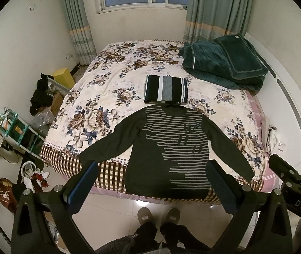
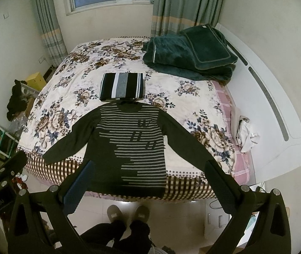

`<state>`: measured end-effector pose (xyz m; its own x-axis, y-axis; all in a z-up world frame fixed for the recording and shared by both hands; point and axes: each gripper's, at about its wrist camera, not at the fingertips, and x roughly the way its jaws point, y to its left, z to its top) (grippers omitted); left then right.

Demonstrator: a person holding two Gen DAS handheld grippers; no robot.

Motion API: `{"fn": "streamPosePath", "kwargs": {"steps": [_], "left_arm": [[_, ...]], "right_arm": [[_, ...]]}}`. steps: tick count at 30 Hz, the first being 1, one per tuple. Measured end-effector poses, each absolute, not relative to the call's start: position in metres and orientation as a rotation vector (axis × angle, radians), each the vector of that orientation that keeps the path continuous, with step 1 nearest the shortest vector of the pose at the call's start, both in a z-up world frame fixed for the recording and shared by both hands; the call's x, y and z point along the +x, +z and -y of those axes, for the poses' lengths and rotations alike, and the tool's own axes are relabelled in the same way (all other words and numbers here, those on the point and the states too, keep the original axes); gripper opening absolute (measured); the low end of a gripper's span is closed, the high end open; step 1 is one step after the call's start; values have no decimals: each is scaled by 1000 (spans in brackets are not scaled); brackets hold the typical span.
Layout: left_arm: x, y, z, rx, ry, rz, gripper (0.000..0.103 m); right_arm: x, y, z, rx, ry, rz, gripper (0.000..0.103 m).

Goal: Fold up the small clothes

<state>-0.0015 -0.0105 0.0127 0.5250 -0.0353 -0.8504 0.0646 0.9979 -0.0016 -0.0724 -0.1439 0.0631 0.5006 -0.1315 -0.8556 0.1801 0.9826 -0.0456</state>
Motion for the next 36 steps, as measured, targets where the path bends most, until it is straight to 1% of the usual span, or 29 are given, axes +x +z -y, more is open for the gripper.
{"fn": "streamPosePath", "kwargs": {"steps": [36], "left_arm": [[4, 17, 17, 20, -70, -1034, 103]], "right_arm": [[-71, 61, 139, 40, -191, -1044, 103]]}}
